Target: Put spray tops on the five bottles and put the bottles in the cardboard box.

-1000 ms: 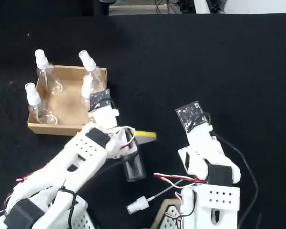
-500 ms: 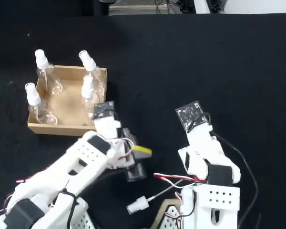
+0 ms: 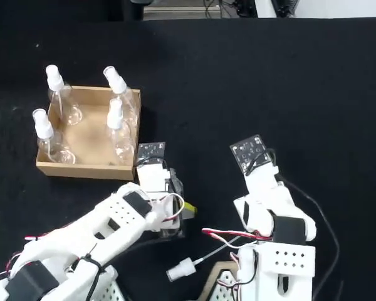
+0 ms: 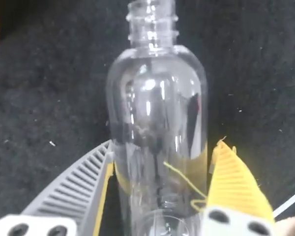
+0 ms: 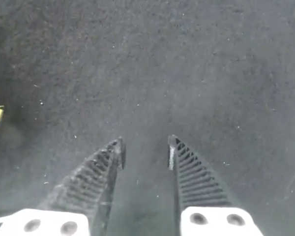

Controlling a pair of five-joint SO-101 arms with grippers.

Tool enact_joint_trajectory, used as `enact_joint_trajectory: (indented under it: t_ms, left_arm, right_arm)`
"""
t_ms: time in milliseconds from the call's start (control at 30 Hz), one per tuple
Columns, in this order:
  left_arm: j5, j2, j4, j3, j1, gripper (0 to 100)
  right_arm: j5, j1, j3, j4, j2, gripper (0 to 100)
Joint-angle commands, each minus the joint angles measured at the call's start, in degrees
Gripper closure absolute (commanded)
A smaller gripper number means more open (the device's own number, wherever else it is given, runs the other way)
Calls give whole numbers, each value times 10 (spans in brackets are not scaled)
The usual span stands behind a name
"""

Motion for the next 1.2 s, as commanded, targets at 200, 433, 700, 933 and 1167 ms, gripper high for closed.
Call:
enact_joint_trajectory:
  t_ms: [200,433,700,933,1167]
  left_arm:
    - [-28,0,88,-93,-59,551]
    - [-65,0,97,-96,-59,608]
    - [-66,32,47,-103,-58,614]
    - [-63,160,45,-164,-48,618]
    - [-62,216,45,-192,-44,779]
  right_arm:
    - [2,9,-33,2,-17,871]
    - [0,9,-35,2,-17,871]
    - [0,9,-33,1,-17,871]
    - [0,6,-33,1,-17,871]
    - [2,9,-33,1,-17,871]
